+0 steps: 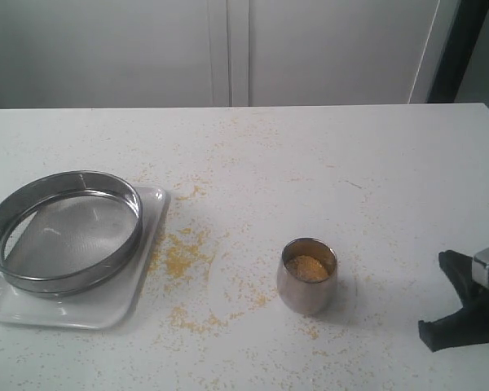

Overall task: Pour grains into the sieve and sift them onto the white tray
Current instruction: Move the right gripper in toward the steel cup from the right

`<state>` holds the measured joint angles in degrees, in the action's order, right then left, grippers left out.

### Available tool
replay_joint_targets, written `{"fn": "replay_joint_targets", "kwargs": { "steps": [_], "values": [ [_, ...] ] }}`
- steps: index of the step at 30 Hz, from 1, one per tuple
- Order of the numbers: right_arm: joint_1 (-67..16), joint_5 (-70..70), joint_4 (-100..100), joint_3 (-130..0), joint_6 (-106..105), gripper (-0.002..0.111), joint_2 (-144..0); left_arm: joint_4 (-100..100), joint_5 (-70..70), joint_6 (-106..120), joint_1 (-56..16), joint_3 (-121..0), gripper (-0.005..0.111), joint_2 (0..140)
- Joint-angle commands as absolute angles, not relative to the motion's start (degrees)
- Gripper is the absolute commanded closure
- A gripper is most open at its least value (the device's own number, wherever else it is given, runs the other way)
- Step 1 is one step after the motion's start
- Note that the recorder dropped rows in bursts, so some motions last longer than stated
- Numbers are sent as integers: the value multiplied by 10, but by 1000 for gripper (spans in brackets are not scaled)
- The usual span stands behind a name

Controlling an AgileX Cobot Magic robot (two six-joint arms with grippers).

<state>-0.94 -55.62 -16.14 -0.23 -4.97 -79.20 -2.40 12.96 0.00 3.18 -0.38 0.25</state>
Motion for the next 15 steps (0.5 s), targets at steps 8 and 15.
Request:
{"fn": "replay_joint_targets", "kwargs": {
  "steps": [8, 15],
  "values": [
    [-6, -679, -415, -35, -61, 108, -969, -18, 130, 0, 33, 0, 107, 0],
    [-6, -700, -440, -46, -58, 108, -1016, -18, 130, 0, 33, 0, 107, 0]
  ]
}}
